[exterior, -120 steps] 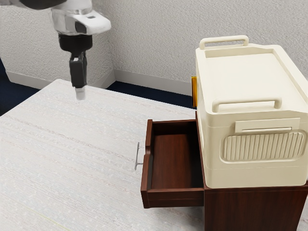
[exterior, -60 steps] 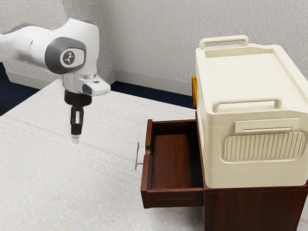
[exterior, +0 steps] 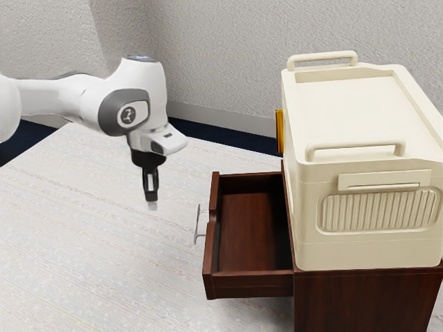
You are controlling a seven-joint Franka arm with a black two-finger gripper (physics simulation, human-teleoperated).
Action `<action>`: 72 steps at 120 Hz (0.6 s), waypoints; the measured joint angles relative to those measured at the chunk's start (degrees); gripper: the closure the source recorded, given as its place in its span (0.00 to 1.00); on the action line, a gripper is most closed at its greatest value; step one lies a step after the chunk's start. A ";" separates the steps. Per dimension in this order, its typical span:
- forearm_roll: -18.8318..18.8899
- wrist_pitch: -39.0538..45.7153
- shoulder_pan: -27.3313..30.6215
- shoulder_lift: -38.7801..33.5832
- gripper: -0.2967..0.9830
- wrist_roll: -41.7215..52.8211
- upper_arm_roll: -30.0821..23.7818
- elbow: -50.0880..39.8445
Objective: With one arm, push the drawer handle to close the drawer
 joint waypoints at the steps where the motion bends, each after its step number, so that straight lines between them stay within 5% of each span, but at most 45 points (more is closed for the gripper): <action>1: 0.00 0.15 0.08 0.05 0.84 0.01 -0.14 0.00; 72: -0.69 6.77 0.79 5.10 0.85 0.48 -9.48 0.19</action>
